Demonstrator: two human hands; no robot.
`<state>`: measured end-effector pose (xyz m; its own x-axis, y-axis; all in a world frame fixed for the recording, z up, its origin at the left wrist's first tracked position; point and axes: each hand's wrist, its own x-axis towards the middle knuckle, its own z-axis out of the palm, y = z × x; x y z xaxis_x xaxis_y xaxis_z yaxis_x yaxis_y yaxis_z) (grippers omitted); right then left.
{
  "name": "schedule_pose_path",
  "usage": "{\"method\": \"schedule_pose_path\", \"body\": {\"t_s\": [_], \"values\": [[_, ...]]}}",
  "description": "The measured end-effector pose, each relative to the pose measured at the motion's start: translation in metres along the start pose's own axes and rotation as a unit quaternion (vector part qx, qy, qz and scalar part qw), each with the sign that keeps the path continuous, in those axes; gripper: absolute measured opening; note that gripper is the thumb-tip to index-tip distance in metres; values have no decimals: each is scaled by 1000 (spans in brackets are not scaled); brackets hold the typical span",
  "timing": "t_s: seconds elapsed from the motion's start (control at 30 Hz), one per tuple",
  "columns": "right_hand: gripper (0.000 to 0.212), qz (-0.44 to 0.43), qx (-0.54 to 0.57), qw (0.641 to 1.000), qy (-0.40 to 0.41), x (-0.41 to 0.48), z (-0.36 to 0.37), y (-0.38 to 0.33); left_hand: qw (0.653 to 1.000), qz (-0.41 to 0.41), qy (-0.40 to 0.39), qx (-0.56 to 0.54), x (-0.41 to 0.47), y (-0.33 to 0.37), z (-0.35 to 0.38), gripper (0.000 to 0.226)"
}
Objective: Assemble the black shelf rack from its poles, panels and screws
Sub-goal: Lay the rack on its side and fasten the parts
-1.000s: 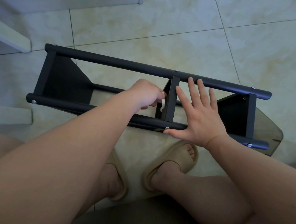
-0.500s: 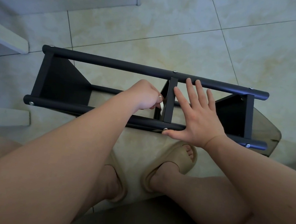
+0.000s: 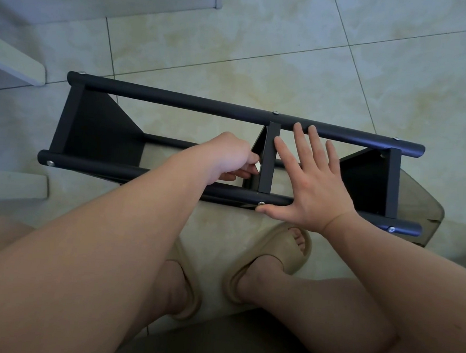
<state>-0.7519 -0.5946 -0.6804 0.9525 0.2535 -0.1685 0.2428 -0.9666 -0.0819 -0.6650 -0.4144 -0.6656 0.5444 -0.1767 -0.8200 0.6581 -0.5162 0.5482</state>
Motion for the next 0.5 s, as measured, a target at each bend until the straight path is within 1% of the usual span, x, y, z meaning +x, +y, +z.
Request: {"method": "schedule_pose_path", "body": {"t_s": [0.23,0.5], "values": [[120,0,2,1000,-2,0,0,-1,999,-4,-36,18,1,0,-6,14],[120,0,-1,1000,-6,-1,-1,-1,996,14,-55,67,0,1,-13,15]]}}
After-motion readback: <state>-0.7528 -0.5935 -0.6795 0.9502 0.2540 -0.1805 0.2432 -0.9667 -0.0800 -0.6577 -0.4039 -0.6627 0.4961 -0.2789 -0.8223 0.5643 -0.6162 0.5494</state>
